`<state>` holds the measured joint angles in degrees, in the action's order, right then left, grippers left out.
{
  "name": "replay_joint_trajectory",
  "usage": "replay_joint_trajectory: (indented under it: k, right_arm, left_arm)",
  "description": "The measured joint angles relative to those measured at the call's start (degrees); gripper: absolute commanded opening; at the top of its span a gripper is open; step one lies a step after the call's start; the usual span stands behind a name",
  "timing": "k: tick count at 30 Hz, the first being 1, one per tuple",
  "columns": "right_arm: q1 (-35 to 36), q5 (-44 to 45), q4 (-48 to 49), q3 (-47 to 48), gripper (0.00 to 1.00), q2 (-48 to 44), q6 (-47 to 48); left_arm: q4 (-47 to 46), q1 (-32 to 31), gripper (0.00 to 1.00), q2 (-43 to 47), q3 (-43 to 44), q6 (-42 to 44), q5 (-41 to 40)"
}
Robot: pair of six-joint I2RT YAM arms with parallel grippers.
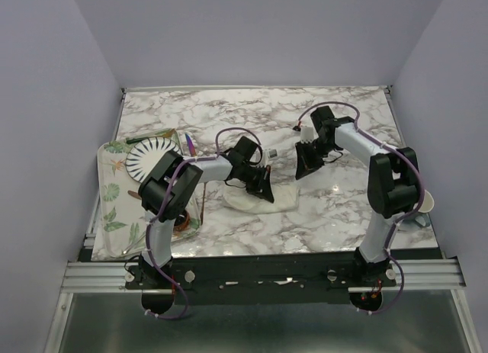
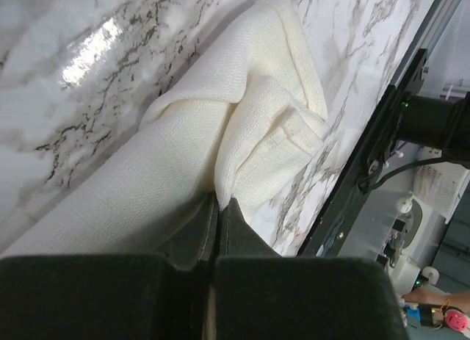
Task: Fold the napkin into a case and place the utensils inside
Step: Stuff the top corner of the smaller-rectangle-folded napkin into the folded napkin.
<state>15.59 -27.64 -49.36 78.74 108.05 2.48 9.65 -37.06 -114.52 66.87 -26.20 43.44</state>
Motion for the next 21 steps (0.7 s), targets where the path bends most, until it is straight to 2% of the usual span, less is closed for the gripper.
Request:
replay_joint_trajectory:
  k: [8, 21]
  right_arm:
    - [1.18, -2.64, -0.15, -0.24, 0.09, 1.40, -0.09]
    - [2.10, -2.86, 0.39, -0.39, 0.11, 6.36, 0.50]
  left_arm:
    - [-7.10, 1.62, 0.00, -0.15, -1.95, -3.61, -0.07]
    - [-13.27, 2.12, 0.00, -1.62, -2.21, -6.67, 0.24]
